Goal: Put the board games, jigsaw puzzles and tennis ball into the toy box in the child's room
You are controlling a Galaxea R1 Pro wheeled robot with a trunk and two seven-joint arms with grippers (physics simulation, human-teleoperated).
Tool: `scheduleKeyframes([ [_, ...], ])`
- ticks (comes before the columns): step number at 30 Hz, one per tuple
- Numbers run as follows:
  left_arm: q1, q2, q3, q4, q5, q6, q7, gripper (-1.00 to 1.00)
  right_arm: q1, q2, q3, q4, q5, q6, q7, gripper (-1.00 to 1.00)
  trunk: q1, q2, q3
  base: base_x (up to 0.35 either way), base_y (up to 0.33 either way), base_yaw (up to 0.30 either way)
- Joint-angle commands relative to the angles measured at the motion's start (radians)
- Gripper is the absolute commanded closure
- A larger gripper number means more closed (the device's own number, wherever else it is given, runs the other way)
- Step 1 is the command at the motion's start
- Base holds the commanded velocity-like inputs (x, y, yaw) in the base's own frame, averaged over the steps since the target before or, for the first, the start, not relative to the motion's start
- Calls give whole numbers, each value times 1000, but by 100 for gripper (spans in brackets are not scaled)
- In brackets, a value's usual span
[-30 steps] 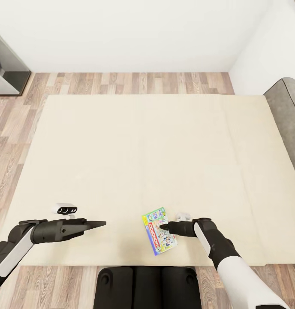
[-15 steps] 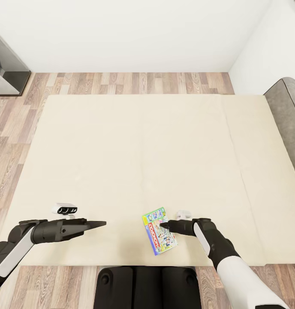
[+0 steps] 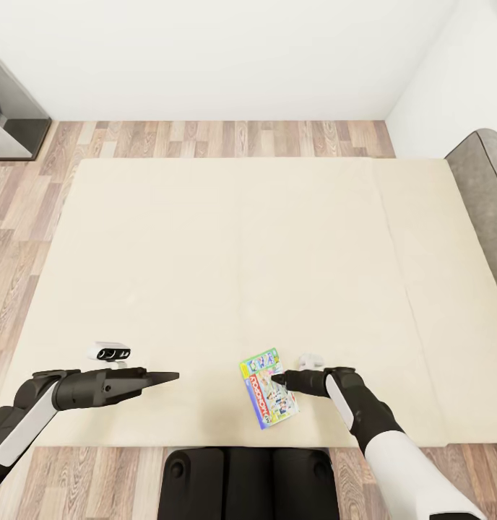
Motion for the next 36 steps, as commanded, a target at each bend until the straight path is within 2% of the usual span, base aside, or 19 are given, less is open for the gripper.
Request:
scheduleKeyframes([
  [1, -1, 1, -3, 0, 7, 10, 0, -100, 0, 0, 1, -1, -10, 6, -4, -100, 1, -2, -2, 0, 0, 0],
  [9, -1, 1, -3, 0, 7, 10, 0, -100, 0, 10, 1, -3, -10, 8, -4, -100, 1, -2, -10, 0, 0, 0],
  [36, -1, 3, -3, 0, 8, 10, 0, -100, 0, 12, 1, -7, -12, 9, -4, -100, 1, -2, -12, 0, 20, 0],
])
